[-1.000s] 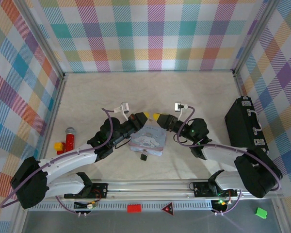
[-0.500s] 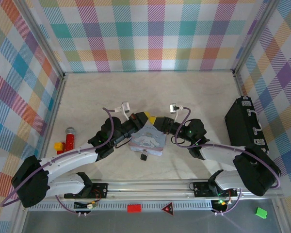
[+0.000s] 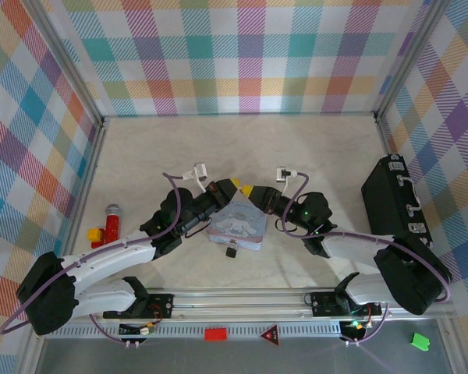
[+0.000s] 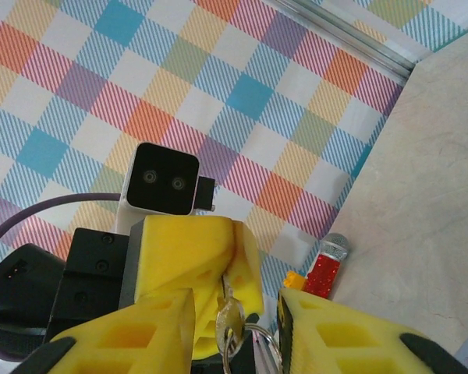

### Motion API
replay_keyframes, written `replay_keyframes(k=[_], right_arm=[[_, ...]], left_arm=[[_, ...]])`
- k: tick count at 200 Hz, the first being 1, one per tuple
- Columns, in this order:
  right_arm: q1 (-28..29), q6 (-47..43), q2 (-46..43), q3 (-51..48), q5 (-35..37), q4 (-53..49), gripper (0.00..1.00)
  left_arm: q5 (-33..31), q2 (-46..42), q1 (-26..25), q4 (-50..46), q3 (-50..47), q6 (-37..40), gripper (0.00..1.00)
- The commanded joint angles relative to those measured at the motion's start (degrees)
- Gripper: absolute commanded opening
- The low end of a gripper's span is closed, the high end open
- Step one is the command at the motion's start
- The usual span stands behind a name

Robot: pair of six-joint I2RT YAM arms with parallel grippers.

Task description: Unlock a padlock with a key

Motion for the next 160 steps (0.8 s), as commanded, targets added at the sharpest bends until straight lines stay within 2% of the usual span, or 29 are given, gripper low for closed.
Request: replay_keyframes(k=[1,63,160], right_arm=[[0.7,3.0,1.3,-0.3,0.9,4.7,0.32],[1.7,3.9,1.5,0.3,0.9,5.3,0.28],[2.1,3.5,-0.4,0.6,1.7,1.8,0.18]], left_arm=[[-1.1,-1.1,-0.6,1.9,0.9,1.0,0.0],[-1.1,-0.6,-0.6,2.3,1.3,1.0,0.0],[-1.2,0.2,-0.6,3.2,1.4,0.9,0.0]])
